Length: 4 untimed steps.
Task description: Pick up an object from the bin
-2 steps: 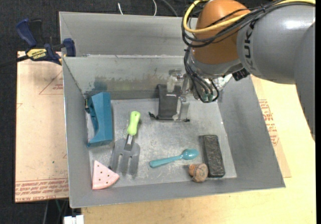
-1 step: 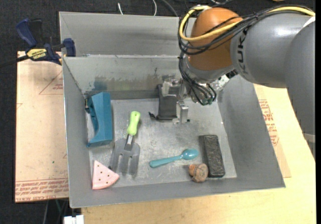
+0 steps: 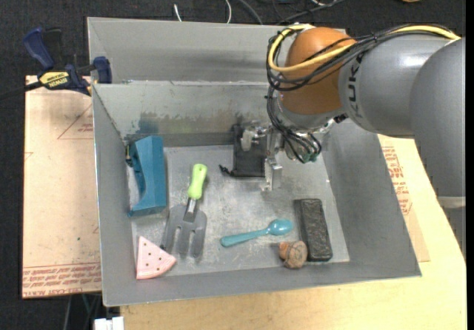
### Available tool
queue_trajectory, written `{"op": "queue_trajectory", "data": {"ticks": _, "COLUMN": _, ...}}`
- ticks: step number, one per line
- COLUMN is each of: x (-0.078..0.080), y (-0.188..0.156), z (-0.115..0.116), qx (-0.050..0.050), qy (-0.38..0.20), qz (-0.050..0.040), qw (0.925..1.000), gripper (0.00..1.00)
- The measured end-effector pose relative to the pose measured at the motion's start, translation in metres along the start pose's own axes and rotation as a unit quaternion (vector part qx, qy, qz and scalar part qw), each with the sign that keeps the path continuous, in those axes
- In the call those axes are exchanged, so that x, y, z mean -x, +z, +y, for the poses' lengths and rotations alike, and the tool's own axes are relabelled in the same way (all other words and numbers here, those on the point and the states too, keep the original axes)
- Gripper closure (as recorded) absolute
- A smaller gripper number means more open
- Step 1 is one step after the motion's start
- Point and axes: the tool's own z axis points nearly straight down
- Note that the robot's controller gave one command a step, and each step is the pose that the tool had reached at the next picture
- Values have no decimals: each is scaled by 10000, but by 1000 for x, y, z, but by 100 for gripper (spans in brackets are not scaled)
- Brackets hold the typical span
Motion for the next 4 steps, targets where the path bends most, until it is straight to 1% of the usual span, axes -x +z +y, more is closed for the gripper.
{"op": "queue_trajectory", "data": {"ticks": 1, "x": 5, "y": 17, "z": -4, "qx": 8, "qy": -650, "qz": -9, "qw": 9979, "gripper": 100}}
{"op": "queue_trajectory", "data": {"ticks": 2, "x": 5, "y": 17, "z": -4, "qx": 9, "qy": -650, "qz": -9, "qw": 9979, "gripper": 100}}
{"op": "queue_trajectory", "data": {"ticks": 3, "x": 0, "y": -48, "z": -2, "qx": 17, "qy": -557, "qz": 11, "qw": 9984, "gripper": 100}}
{"op": "queue_trajectory", "data": {"ticks": 4, "x": -2, "y": -85, "z": -1, "qx": 17, "qy": -561, "qz": 11, "qw": 9984, "gripper": 100}}
